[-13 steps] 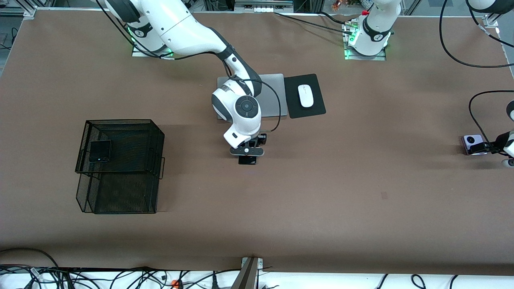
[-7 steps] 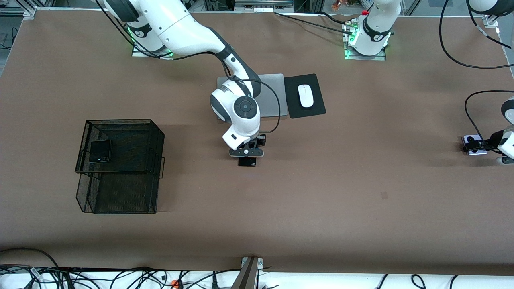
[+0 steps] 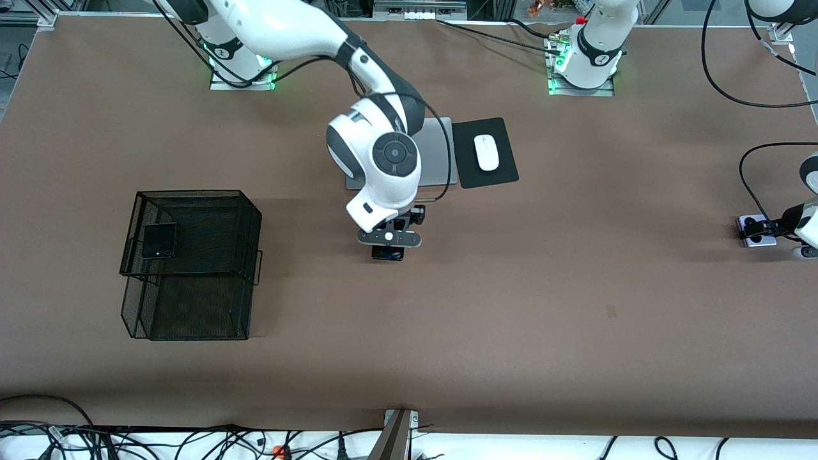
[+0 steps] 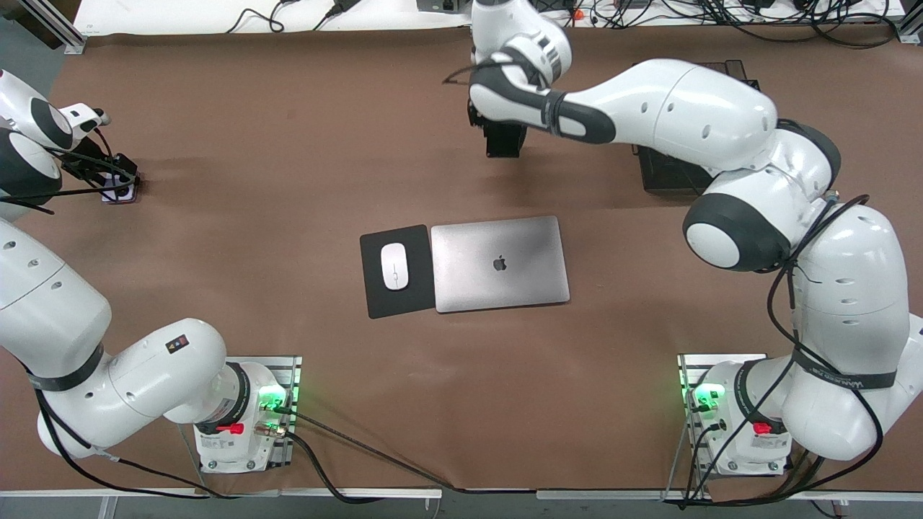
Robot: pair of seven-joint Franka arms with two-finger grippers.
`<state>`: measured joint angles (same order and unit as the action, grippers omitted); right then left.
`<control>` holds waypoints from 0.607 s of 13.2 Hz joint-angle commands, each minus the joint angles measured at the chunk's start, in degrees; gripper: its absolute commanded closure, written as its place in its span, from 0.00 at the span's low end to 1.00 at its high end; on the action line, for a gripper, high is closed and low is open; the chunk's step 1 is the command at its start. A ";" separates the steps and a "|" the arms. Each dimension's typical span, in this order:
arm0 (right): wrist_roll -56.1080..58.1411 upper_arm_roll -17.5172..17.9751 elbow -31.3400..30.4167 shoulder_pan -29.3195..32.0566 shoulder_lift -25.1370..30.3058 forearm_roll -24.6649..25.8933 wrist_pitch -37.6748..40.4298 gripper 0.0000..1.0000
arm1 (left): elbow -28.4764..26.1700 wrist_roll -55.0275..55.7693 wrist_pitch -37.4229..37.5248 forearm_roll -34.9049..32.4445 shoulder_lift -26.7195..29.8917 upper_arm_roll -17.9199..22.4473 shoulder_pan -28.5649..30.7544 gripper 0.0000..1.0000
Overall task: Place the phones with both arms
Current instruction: 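Drop the tall phone into the basket while the left gripper carries the white phone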
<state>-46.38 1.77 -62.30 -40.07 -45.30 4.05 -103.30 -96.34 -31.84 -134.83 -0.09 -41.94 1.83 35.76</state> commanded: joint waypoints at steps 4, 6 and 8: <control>13.39 -3.60 -4.11 5.78 12.76 -1.32 10.58 1.00 | 0.27 -1.47 3.41 0.35 3.43 -0.69 -0.42 0.59; 21.47 -10.26 -12.46 6.14 19.08 -4.38 9.00 1.00 | 0.45 -1.38 5.80 0.26 6.42 -1.22 -1.74 0.59; 29.64 -16.42 -18.71 6.14 23.58 -5.81 8.47 1.00 | 0.62 -1.47 7.64 0.26 8.79 -1.39 -3.49 0.58</control>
<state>-23.02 -10.49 -70.73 -33.76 -29.05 -0.12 -92.79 -94.89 -32.04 -130.18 -0.09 -37.21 0.31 34.04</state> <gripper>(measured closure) 0.211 0.167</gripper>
